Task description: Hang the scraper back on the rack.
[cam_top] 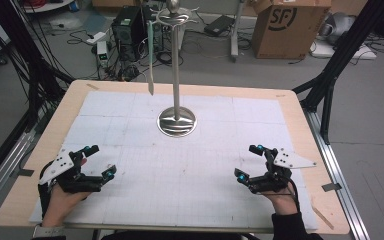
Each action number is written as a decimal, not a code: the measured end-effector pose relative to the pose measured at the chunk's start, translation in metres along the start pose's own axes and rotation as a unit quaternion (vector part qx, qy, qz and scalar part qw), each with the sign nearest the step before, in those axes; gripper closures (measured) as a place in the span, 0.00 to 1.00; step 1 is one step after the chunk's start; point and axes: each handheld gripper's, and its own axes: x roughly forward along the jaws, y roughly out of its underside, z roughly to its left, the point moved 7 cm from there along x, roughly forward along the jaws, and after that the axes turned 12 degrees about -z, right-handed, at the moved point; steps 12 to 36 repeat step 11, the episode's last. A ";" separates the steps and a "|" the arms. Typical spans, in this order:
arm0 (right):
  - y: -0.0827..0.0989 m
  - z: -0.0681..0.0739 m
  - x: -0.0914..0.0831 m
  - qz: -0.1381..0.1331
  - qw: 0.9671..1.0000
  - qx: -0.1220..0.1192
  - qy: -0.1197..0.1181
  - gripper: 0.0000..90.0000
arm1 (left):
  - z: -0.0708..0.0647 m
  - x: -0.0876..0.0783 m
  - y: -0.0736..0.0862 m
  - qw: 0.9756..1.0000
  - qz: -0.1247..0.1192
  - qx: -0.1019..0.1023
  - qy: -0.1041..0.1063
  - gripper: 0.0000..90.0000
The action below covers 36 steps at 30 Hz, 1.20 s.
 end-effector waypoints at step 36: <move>0.005 0.001 0.004 0.009 1.000 -0.003 -0.003 0.00 | 0.000 -0.004 0.002 1.000 0.004 -0.009 -0.002 0.02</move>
